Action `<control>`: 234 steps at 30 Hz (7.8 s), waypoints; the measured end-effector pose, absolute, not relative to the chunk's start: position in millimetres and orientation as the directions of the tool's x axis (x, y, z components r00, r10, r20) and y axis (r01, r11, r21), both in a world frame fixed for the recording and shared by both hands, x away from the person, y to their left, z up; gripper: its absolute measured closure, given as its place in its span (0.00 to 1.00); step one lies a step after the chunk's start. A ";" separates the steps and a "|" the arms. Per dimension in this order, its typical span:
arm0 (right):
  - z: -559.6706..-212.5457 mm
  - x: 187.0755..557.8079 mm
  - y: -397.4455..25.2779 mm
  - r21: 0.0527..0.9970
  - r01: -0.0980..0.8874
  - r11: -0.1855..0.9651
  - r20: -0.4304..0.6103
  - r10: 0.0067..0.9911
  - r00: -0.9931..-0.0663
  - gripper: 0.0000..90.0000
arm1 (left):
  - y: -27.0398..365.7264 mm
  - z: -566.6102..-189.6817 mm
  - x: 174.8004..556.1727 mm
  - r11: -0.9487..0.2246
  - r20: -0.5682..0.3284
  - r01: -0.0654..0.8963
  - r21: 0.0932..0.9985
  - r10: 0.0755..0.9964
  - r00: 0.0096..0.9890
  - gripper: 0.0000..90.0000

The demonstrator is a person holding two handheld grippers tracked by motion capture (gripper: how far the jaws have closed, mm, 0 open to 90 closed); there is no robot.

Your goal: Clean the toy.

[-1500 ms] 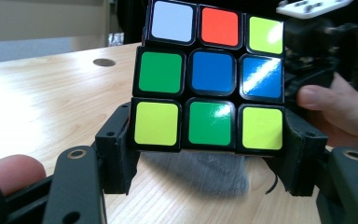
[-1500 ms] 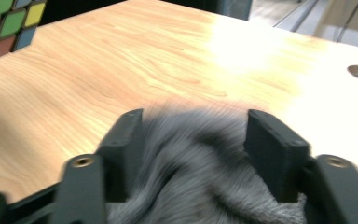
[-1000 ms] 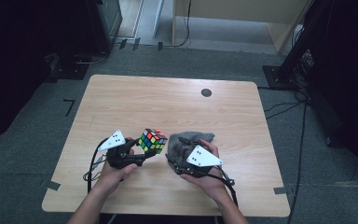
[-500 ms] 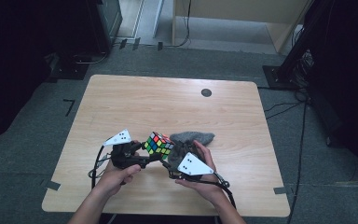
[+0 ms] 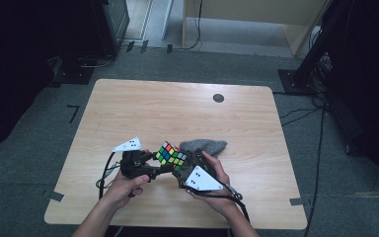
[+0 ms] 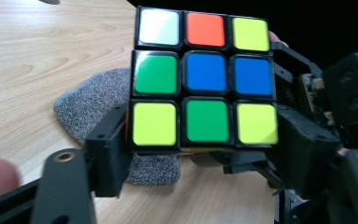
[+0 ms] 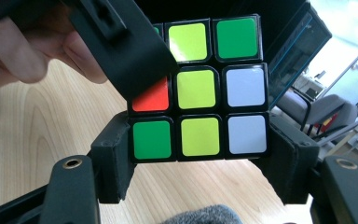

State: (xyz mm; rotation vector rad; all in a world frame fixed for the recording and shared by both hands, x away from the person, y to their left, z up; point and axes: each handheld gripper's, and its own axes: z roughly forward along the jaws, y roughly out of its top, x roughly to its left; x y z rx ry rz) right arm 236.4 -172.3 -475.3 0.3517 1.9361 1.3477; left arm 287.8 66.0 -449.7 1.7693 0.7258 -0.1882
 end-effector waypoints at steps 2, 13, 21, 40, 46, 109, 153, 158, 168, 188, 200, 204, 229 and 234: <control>-475.7 238.9 -174.6 0.898 -0.160 0.411 -0.399 0.604 -0.689 0.38 | 66.5 -449.5 287.4 -0.154 -0.460 0.546 0.824 0.383 0.801 0.27; -469.6 256.0 -204.5 0.939 0.020 0.345 -0.235 0.682 -0.692 0.38 | 70.3 -457.0 280.1 -0.271 -0.140 0.313 0.910 0.512 0.848 0.23; -458.7 257.8 -205.8 0.948 0.183 0.261 -0.045 0.678 -0.734 0.38 | 57.5 -472.0 271.4 -0.414 0.105 0.166 0.895 0.557 0.824 0.17; -456.4 255.7 -190.4 0.906 0.381 0.183 0.186 0.636 -0.749 0.38 | 35.9 -483.7 250.9 -0.577 0.441 -0.078 0.813 0.522 0.730 0.16; -458.9 256.7 -187.5 0.892 0.416 0.174 0.229 0.619 -0.751 0.38 | 29.1 -488.7 244.0 -0.622 0.526 -0.146 0.769 0.488 0.696 0.20; -447.3 252.8 -213.8 0.944 0.276 0.182 0.050 0.747 -0.663 0.83 | 64.3 -478.9 275.1 -0.373 0.028 0.186 0.909 0.500 0.865 0.38; -455.3 259.8 -216.2 0.917 0.350 0.192 0.103 0.733 -0.672 0.81 | 70.2 -462.9 265.1 -0.274 0.012 0.118 0.954 0.430 0.903 0.38; -460.5 265.6 -228.5 0.926 0.370 0.071 0.219 0.696 -0.683 0.81 | 88.2 -458.9 274.0 -0.137 -0.111 0.190 0.972 0.444 0.889 0.38; -462.8 247.2 -190.6 0.968 0.143 0.205 0.013 0.526 -0.850 0.81 | 93.8 -455.0 275.4 -0.066 -0.184 0.226 0.972 0.391 0.902 0.38; -475.0 245.7 -174.3 0.933 0.167 0.320 -0.023 0.513 -0.858 0.81 | 100.6 -452.6 279.9 0.070 -0.292 0.289 0.955 0.401 0.868 0.38; -478.7 245.8 -173.6 0.953 0.303 0.012 0.250 0.536 -0.807 0.83 | 86.6 -454.9 274.4 0.055 -0.297 0.299 0.953 0.375 0.878 0.38; -481.0 257.8 -201.2 0.946 0.321 -0.046 0.271 0.654 -0.706 0.83 | 93.6 -454.8 278.3 0.056 -0.308 0.311 0.949 0.387 0.869 0.38; -475.0 236.8 -173.6 0.885 -0.202 0.420 -0.424 0.545 -0.724 0.26 | 93.8 -464.4 304.6 -0.087 -0.520 0.576 0.813 0.335 0.786 0.38; -476.9 235.9 -170.7 0.865 -0.229 0.446 -0.466 0.546 -0.696 0.26 | 88.9 -464.3 304.8 -0.146 -0.545 0.600 0.787 0.291 0.786 0.38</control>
